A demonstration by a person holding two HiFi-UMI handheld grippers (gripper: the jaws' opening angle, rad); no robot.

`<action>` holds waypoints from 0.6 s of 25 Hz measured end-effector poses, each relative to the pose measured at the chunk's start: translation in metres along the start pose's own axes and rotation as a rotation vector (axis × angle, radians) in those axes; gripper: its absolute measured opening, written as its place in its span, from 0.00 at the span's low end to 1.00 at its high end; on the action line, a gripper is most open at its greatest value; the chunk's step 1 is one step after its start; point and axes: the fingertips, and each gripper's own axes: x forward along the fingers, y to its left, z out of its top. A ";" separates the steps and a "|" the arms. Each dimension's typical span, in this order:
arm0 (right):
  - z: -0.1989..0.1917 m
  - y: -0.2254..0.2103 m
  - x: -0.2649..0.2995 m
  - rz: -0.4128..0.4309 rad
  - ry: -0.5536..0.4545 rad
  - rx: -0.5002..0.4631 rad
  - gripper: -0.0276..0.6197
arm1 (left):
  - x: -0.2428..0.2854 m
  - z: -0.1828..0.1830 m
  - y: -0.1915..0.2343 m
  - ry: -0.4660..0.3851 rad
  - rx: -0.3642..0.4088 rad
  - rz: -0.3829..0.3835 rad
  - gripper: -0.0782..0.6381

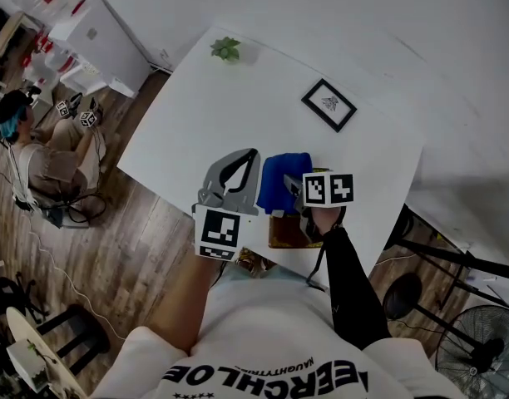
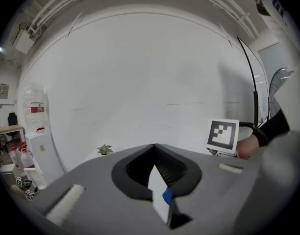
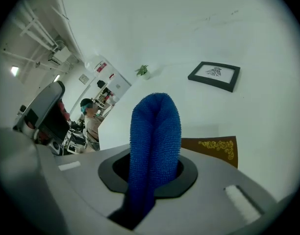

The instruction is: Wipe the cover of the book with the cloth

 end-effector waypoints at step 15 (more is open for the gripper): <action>-0.004 -0.060 -0.031 -0.178 0.013 -0.043 0.14 | 0.018 0.001 -0.010 0.013 0.001 -0.026 0.19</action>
